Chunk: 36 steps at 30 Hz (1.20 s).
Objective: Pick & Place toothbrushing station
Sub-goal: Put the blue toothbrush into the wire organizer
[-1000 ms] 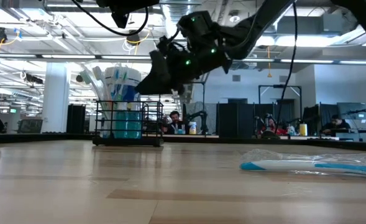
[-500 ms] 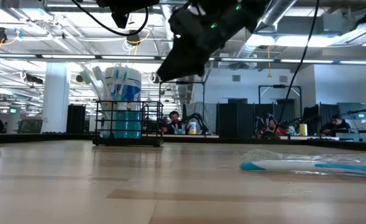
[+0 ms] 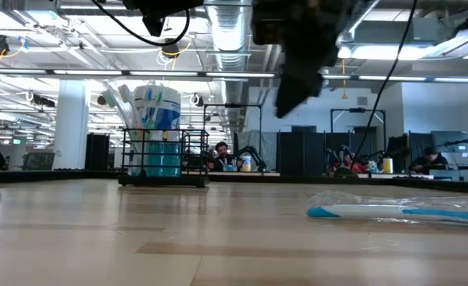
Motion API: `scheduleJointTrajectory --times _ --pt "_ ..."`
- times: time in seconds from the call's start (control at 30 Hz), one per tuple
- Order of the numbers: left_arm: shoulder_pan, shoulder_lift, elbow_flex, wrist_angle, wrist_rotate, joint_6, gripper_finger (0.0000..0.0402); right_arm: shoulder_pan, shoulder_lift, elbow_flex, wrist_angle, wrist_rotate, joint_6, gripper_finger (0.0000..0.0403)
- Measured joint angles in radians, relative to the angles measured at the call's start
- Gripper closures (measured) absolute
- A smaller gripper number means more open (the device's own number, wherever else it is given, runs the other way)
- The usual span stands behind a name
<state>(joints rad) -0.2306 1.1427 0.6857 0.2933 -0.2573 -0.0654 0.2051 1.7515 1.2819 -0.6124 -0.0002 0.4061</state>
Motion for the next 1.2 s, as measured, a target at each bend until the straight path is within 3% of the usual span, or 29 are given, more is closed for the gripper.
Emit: scheduleJointTrajectory --times 0.43,1.2 --pt "0.000 0.000 0.000 0.000 0.000 0.000 0.0314 0.203 0.004 0.000 -0.211 0.000 0.286 0.0276" --pt "0.000 0.000 0.000 0.002 0.000 0.000 0.0314 0.489 0.004 0.000 -0.379 0.008 0.665 0.0276"
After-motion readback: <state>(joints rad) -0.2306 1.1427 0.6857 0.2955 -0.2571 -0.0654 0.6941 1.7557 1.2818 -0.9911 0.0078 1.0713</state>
